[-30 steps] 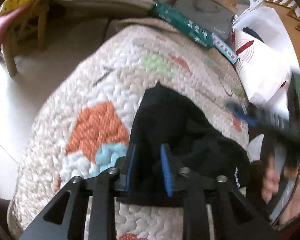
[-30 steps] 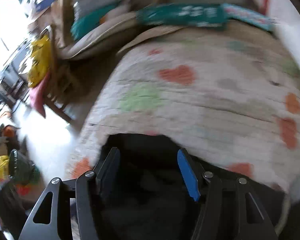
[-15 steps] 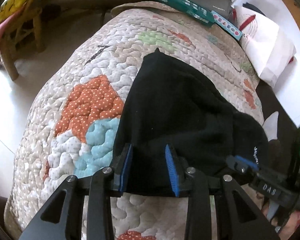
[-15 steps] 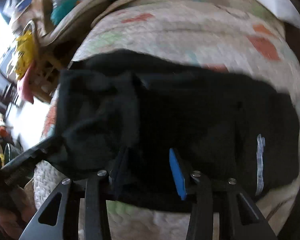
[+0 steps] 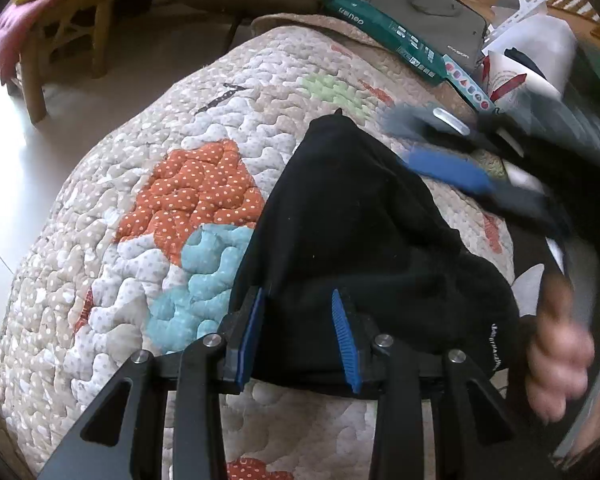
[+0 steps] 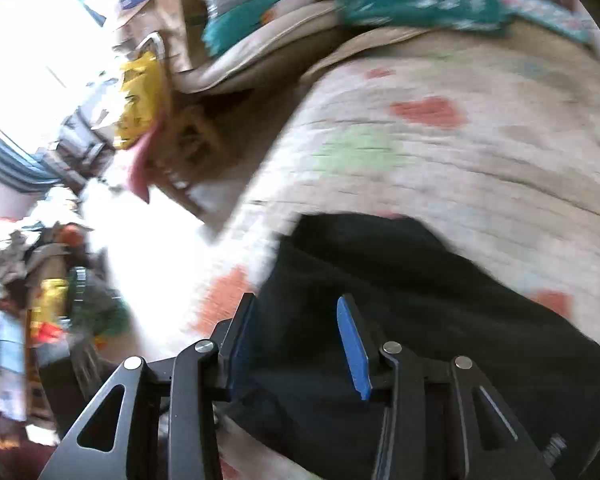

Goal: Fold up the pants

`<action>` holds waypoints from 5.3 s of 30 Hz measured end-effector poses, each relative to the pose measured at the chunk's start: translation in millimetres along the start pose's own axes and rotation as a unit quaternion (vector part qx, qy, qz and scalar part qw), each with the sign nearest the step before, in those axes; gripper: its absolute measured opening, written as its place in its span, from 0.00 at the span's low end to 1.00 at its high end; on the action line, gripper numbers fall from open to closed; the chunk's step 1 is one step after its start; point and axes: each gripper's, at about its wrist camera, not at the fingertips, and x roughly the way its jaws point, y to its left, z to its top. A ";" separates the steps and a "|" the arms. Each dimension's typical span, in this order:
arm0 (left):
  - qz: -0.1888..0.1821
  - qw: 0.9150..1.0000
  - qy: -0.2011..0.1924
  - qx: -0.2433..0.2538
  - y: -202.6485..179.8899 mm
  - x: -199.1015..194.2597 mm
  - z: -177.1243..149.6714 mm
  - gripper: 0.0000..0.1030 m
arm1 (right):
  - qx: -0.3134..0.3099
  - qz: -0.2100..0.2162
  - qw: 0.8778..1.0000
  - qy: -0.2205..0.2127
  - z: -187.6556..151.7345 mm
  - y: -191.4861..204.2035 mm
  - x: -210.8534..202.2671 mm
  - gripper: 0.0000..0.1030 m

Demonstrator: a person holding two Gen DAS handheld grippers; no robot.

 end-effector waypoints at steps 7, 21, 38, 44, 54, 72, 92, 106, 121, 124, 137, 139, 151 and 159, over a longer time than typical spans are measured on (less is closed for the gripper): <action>0.024 0.999 -0.010 0.029 -8.8 -0.1 -6.8 0.33 | -0.072 -0.168 0.980 0.076 44.2 8.9 95.7 0.30; 0.032 0.999 -0.014 0.031 -11.5 -1.1 -9.1 0.34 | 0.001 -0.049 0.997 0.054 15.4 -3.4 44.9 0.06; 0.017 0.999 -0.014 0.035 -16.1 -16.7 3.7 0.51 | 0.118 -0.134 0.984 -0.021 -121.1 -65.3 -28.6 0.09; 0.001 0.994 -0.014 0.110 -48.3 -23.8 6.6 0.58 | 0.187 -0.144 0.966 -0.104 -160.4 -91.0 -72.6 0.09; -0.083 0.957 0.061 0.269 -193.4 2.0 29.5 0.63 | 0.372 -0.144 0.891 -0.217 -229.8 -149.4 -126.4 0.21; -0.087 0.881 0.197 0.422 -345.5 159.8 -19.4 0.65 | 0.421 -0.133 0.861 -0.251 -243.8 -170.3 -104.3 0.32; 0.004 0.782 0.176 0.598 -367.6 165.4 -78.7 0.14 | 0.431 -0.124 0.854 -0.262 -247.0 -174.4 -99.0 0.47; -0.094 0.872 0.118 0.466 -322.7 63.7 11.6 0.06 | 0.257 -0.113 0.921 -0.269 -195.8 -98.3 -125.9 0.18; -0.107 0.975 0.057 0.186 -87.5 9.2 118.6 0.01 | 0.035 -0.097 0.982 -0.156 -113.0 31.5 -37.1 0.18; -0.095 0.981 0.055 0.159 -56.7 18.9 118.9 0.01 | 0.026 -0.097 0.986 -0.131 -109.4 34.6 -11.1 0.18; -0.148 0.988 0.023 0.045 -0.5 -2.0 127.3 0.28 | -0.078 -0.163 0.980 -0.086 -102.1 81.5 29.9 0.18; -0.146 0.989 0.019 0.026 5.7 -5.4 130.9 0.28 | -0.106 -0.178 0.975 -0.081 -105.3 91.0 34.8 0.18; -0.084 0.995 -0.011 0.047 7.9 -16.6 134.7 0.39 | -0.303 -0.241 0.919 -0.076 -159.9 150.8 50.4 0.73; -0.140 0.984 -0.009 0.109 -31.3 -16.6 114.4 0.44 | -0.259 -0.212 0.939 -0.076 -181.6 127.9 -15.2 0.74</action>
